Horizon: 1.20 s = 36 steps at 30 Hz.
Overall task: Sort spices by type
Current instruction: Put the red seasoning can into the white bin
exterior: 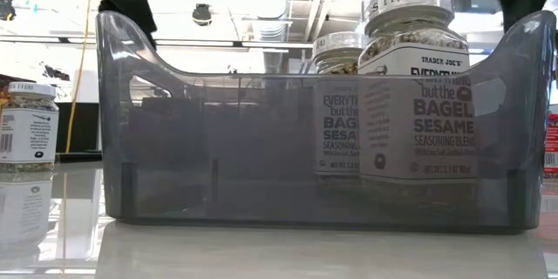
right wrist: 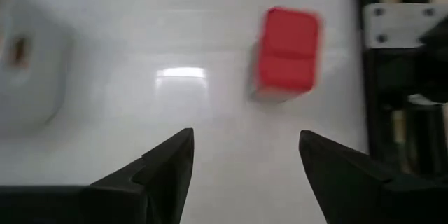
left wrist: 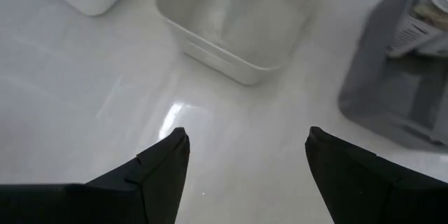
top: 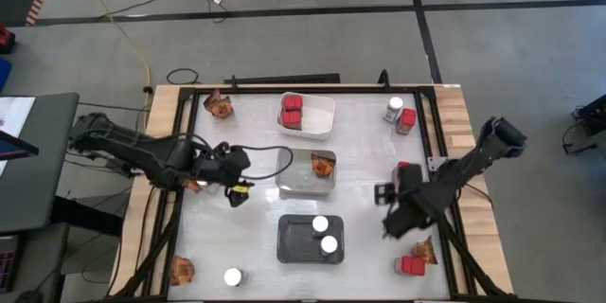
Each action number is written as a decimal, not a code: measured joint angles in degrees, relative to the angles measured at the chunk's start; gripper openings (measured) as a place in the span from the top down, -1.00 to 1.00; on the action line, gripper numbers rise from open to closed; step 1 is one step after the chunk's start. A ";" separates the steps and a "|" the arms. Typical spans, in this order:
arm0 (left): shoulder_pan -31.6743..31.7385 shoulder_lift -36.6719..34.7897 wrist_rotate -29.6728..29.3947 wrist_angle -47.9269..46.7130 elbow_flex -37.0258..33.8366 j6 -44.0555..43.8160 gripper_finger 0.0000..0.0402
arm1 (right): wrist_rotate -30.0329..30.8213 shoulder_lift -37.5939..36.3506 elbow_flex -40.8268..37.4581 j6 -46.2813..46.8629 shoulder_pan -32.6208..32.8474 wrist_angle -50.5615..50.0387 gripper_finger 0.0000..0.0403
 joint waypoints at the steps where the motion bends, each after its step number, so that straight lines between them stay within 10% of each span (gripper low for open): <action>1: 0.64 0.00 -0.01 0.00 0.00 -0.05 -0.37 | -0.72 -1.35 -1.71 0.09 -1.21 -0.09 -0.42; 19: 9.37 -0.02 0.01 -0.04 0.00 4.33 -0.37 | -3.29 -16.38 -24.95 -10.42 -15.22 15.71 -0.42; 36: 11.38 0.00 1.67 -0.09 0.00 5.65 -0.37 | -3.36 -16.60 -29.44 -34.83 -29.23 25.18 -0.17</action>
